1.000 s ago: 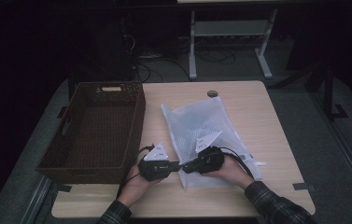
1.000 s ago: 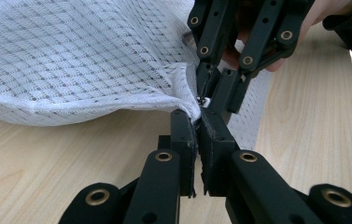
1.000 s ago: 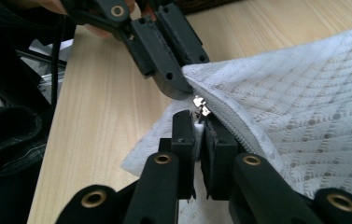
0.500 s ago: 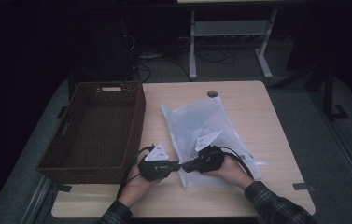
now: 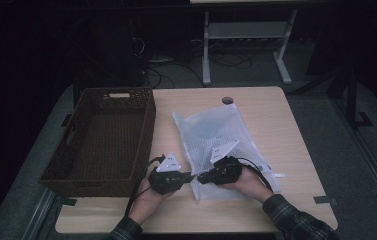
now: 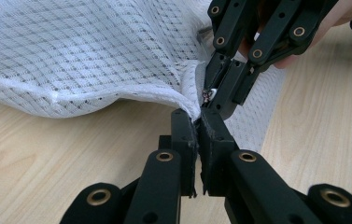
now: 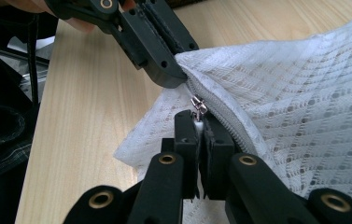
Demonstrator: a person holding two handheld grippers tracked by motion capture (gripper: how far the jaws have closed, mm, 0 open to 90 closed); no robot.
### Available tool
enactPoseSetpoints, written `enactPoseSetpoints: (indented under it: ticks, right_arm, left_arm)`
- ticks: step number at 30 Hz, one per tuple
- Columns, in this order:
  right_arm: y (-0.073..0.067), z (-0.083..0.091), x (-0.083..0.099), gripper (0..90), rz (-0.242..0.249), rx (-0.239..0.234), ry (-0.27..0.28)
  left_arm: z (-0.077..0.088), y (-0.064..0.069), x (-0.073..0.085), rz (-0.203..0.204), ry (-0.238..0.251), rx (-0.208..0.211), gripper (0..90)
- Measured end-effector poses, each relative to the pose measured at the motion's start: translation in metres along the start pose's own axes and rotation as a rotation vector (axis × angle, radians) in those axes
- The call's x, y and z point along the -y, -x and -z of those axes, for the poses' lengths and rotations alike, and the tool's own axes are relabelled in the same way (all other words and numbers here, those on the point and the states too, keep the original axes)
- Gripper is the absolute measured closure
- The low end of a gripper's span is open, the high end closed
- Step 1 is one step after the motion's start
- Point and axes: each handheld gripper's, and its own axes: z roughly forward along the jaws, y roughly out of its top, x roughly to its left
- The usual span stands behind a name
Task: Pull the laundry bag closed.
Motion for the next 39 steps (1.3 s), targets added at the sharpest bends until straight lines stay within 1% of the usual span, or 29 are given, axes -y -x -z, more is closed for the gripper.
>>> enactPoseSetpoints:
  ticks: [6,10,13,18,20,22,31,34,36,39]
  right_arm:
    - [0.001,0.002,0.003,86.3,-0.006,0.008,0.006]
    - [0.0,0.005,0.004,86.3,0.006,0.018,0.012]
    - [0.0,0.007,0.005,86.3,0.009,0.022,0.016]
    - [0.001,0.009,0.008,86.3,0.006,0.029,0.016]
    - [0.002,0.011,0.009,86.3,0.007,0.029,0.019]
    - [0.001,0.011,0.009,86.3,0.012,0.036,0.016]
    - [0.003,0.016,0.014,86.3,0.009,0.045,0.015]
    - [0.003,0.018,0.016,86.3,0.01,0.049,0.01]
    - [0.004,0.018,0.017,86.3,0.011,0.053,0.007]
    - [0.005,0.02,0.018,86.3,0.006,0.057,0.006]
  left_arm:
    - [0.0,-0.001,0.0,0.022,0.004,0.0,86.0]
    - [0.0,0.0,-0.001,0.039,0.012,0.001,86.1]
    - [-0.001,0.0,-0.001,0.042,0.011,-0.002,86.2]
    - [0.0,0.0,-0.001,0.051,0.008,-0.02,86.4]
    - [0.0,0.0,-0.001,0.054,0.009,-0.019,86.4]
    - [-0.001,0.001,-0.001,0.052,0.004,-0.03,86.5]
    - [-0.001,0.0,-0.001,0.071,-0.002,-0.05,86.6]
    - [-0.001,0.001,-0.001,0.068,-0.014,-0.065,86.6]
    - [-0.001,0.001,-0.001,0.061,-0.025,-0.084,86.7]
    - [-0.001,0.001,-0.001,0.073,-0.029,-0.102,86.7]
